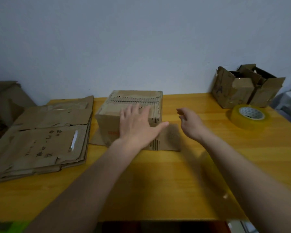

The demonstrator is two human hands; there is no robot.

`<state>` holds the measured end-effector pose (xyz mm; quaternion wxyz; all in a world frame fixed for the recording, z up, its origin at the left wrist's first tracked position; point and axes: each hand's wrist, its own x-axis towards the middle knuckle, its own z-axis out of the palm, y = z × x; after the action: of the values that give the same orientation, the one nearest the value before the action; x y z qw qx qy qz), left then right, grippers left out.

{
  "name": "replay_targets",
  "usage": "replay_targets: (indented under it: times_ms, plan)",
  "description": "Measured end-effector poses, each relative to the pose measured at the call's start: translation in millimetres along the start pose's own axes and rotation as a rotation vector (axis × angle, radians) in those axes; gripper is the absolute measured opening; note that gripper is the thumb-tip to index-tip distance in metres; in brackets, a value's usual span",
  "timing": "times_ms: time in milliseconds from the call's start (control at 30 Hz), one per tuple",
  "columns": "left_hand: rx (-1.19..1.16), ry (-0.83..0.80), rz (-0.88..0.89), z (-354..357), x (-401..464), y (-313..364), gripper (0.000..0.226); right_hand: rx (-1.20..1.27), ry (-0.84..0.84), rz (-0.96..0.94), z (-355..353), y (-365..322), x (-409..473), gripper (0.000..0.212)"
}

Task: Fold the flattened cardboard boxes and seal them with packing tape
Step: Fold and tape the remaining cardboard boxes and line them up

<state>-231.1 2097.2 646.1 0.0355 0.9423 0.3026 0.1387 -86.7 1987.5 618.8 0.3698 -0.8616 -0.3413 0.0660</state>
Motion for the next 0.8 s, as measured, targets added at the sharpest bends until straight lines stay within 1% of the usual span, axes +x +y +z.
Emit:
replay_targets:
  times_ms: [33, 67, 133, 233, 333, 400, 500, 533, 600, 700, 733, 800]
  plan:
    - [0.072, -0.005, 0.005, 6, -1, 3, 0.082, 0.036, -0.003, -0.012, 3, -6, -1, 0.041]
    - [0.111, 0.022, 0.018, 11, -1, 3, 0.080, 0.062, 0.003, -0.024, 5, -10, -1, 0.042]
    - [0.096, 0.080, 0.065, 12, -3, -3, 0.072, 0.100, 0.050, -0.027, 7, -16, 0, 0.041]
    - [0.006, 0.111, 0.163, 11, -14, -16, 0.065, 0.135, 0.122, 0.006, 6, -16, 1, 0.046]
    - [-0.224, 0.126, 0.278, 9, -29, -39, 0.058, 0.188, 0.133, 0.000, 4, -21, -3, 0.051]
    - [-0.313, 0.169, 0.316, 9, -33, -51, 0.052, 0.247, 0.127, -0.022, 4, -25, -9, 0.047]
    - [-0.393, 0.214, 0.278, 10, -34, -50, 0.038, 0.266, 0.110, -0.046, 8, -28, -22, 0.041]
    - [-0.418, 0.215, 0.284, 11, -34, -47, 0.039, 0.246, 0.115, -0.046, 10, -28, -26, 0.042]
    - [-0.416, 0.218, 0.336, 14, -31, -44, 0.048, 0.213, 0.122, -0.044, 12, -26, -31, 0.045]
    - [-0.374, 0.217, 0.390, 18, -24, -51, 0.044, 0.217, 0.060, -0.023, 5, -22, -37, 0.050]
    - [-0.341, 0.224, 0.372, 17, -23, -51, 0.042, 0.226, 0.036, -0.021, -1, -20, -39, 0.052]
    - [-0.269, 0.263, 0.272, 11, -27, -39, 0.040, 0.218, 0.025, -0.035, -15, -10, -46, 0.050]
